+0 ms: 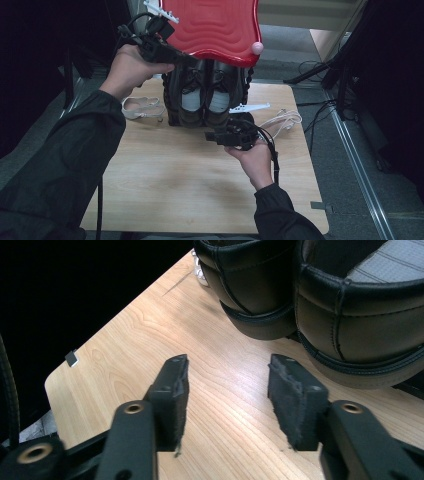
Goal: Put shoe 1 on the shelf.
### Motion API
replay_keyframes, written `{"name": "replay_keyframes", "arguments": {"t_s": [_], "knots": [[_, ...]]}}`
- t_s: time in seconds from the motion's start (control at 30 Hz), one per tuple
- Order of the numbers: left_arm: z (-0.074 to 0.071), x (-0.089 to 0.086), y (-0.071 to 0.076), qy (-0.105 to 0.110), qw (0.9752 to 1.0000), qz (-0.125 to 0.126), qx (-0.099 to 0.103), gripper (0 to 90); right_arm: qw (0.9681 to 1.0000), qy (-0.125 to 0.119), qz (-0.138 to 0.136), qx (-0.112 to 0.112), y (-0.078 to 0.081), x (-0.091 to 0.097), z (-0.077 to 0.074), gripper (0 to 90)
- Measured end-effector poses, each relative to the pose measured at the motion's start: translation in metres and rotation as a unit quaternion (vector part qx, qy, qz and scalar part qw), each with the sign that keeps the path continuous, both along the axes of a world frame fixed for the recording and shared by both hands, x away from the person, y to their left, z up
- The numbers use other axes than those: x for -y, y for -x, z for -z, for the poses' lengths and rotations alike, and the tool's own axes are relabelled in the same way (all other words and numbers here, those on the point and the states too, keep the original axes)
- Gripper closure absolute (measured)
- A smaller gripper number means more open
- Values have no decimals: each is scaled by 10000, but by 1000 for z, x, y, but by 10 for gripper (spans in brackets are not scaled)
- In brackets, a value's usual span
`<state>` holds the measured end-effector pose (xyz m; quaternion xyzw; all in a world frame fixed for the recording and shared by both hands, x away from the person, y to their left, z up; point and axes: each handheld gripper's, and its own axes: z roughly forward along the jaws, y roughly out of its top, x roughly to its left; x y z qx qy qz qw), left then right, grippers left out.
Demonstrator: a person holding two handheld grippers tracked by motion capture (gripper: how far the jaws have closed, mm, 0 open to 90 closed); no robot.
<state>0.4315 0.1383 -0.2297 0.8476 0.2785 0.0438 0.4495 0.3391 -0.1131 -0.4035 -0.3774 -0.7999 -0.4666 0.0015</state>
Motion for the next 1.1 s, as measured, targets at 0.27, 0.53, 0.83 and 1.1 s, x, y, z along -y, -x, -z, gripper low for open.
{"name": "replay_keyframes", "arguments": {"t_s": [0.27,0.53,0.83,1.1], "knots": [[-9,17,-29,-189,9998,-86,19,894,10000,-23,54,-7,-8,0,7,682],[-11,30,-50,-221,9995,-225,43,896,9999,-138,80,-30,-18,1,10,762],[-3,37,-60,-310,9990,-301,141,895,9998,-181,96,-64,-26,2,13,900],[0,36,-65,-330,9987,-363,97,896,9994,-179,252,-169,-37,2,18,900]]}}
